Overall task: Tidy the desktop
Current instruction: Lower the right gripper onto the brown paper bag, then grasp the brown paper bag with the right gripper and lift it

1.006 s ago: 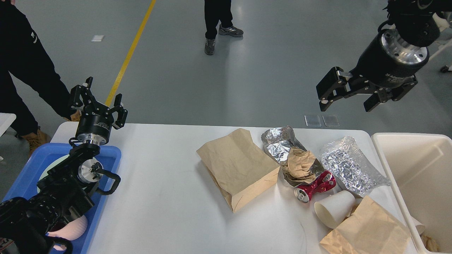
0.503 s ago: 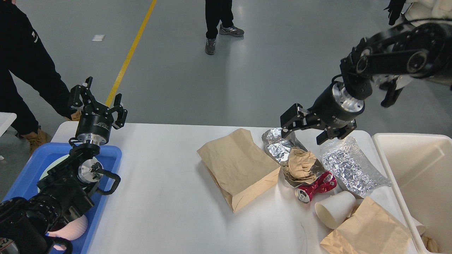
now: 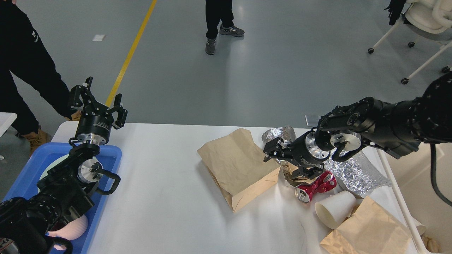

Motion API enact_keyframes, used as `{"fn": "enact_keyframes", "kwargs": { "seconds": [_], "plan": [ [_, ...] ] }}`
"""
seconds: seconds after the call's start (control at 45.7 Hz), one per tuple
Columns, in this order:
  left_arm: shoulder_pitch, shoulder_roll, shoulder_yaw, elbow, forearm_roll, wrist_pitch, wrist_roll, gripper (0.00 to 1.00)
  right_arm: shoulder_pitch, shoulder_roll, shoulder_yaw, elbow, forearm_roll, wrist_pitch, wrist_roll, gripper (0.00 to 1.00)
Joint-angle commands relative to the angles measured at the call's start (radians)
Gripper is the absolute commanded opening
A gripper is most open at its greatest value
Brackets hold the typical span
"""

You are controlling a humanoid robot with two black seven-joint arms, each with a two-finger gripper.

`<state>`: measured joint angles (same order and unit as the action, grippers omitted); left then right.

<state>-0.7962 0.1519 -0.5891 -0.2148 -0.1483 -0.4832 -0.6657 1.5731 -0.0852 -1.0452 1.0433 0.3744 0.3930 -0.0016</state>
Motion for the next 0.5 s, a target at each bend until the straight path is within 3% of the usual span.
{"fn": "enact_keyframes", "kwargs": {
  "seconds": [0.0,0.394,0.481],
  "plan": [
    [0.000,0.000,0.000,0.000,0.000,0.000,0.000,0.96,-0.061,0.028,0.025,-0.051,0.020,-0.026,-0.015,1.00],
    [0.000,0.000,0.000,0.000,0.001,0.000,0.000,0.96,-0.263,0.120,0.102,-0.238,0.020,-0.078,-0.021,0.98],
    [0.000,0.000,0.000,0.000,0.001,0.000,0.000,0.96,-0.277,0.127,0.100,-0.249,0.017,-0.086,-0.021,0.85]
  ]
}}
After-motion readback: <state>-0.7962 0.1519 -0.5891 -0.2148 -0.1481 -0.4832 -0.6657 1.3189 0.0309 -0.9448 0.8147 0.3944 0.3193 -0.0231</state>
